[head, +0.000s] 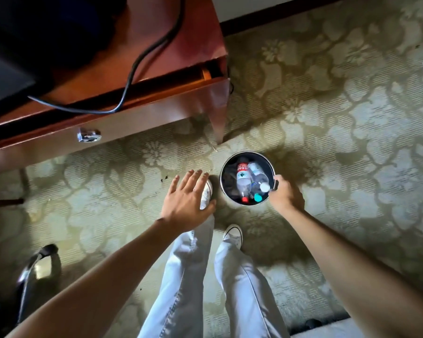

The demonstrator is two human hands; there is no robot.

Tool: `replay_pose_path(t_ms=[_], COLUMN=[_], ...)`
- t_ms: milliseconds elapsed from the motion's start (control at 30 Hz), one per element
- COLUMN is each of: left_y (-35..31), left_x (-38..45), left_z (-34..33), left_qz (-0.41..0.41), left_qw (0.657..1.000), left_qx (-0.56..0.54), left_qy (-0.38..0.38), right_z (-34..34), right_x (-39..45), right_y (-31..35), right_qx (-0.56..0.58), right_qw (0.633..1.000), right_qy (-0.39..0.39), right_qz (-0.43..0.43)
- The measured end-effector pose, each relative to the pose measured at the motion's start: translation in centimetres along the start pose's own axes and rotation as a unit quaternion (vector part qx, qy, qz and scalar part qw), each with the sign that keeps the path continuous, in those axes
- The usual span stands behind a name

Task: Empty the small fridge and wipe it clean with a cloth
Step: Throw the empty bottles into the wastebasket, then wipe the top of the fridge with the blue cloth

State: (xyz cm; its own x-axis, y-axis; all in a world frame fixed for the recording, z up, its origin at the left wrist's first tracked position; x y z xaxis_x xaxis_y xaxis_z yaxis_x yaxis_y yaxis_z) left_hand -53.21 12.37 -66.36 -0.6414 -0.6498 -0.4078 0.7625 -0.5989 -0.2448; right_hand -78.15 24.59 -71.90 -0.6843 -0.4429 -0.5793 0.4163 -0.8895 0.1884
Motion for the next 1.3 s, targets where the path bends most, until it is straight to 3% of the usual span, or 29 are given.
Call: replay_pose_path(t_ms=[200, 333, 433, 633, 767, 867, 1067, 1167, 1300], left_y=[1.1, 1.4, 0.8, -0.3, 2.9, 7.3, 17.2, 23.6, 32.9], left_x=[-1.1, -2.4, -5.5, -14.2, -21.6, -26.8, -35.9, -39.7, -42.8], left_z=[6.0, 15.4, 23.9, 38.4, 47.0, 52.8, 59.7, 61.3, 61.6], left_qz=[0.006, -0.007, -0.016, -0.034, 0.008, 0.039, 0.051, 0.082, 0.127], left_qw=[0.999, 0.992, 0.981, 0.943, 0.907, 0.878, 0.804, 0.785, 0.809], left_qx=[-0.009, 0.0, 0.009, 0.014, 0.018, 0.034, 0.06, 0.082, 0.058], left_qy=[-0.041, -0.124, -0.194, -0.33, -0.42, -0.476, -0.589, -0.609, -0.571], right_z=[6.2, 15.9, 23.5, 33.7, 38.0, 39.1, 35.9, 33.0, 29.0], right_x=[-3.1, -7.0, -11.9, -26.0, -37.4, -45.6, -56.1, -59.8, -63.9], right_y=[0.7, 4.0, 9.9, 25.1, 35.2, 42.2, 53.7, 59.6, 65.9], right_qx=[0.023, 0.039, 0.049, 0.108, 0.09, 0.085, 0.082, 0.08, 0.038], right_qw=[1.0, 0.997, 0.988, 0.906, 0.814, 0.739, 0.624, 0.617, 0.641], right_qy=[0.014, -0.047, -0.094, -0.164, -0.232, -0.259, -0.35, -0.358, -0.369], right_qz=[-0.005, 0.038, 0.113, 0.375, 0.525, 0.616, 0.694, 0.696, 0.672])
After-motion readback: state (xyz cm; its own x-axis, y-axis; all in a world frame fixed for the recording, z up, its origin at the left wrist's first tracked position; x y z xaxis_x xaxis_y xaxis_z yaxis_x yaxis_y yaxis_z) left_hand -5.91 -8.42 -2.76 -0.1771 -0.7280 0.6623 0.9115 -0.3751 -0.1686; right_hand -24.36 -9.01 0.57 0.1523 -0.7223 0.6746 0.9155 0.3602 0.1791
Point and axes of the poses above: each hand's wrist, its own x-axis towards the middle knuckle, its own z-axis out of the back of the hand, y = z × x, the point moved 6 cm from there along x, towards the middle knuckle, and after that the axes turned 6 degrees about -y, right-handed, at the moved point
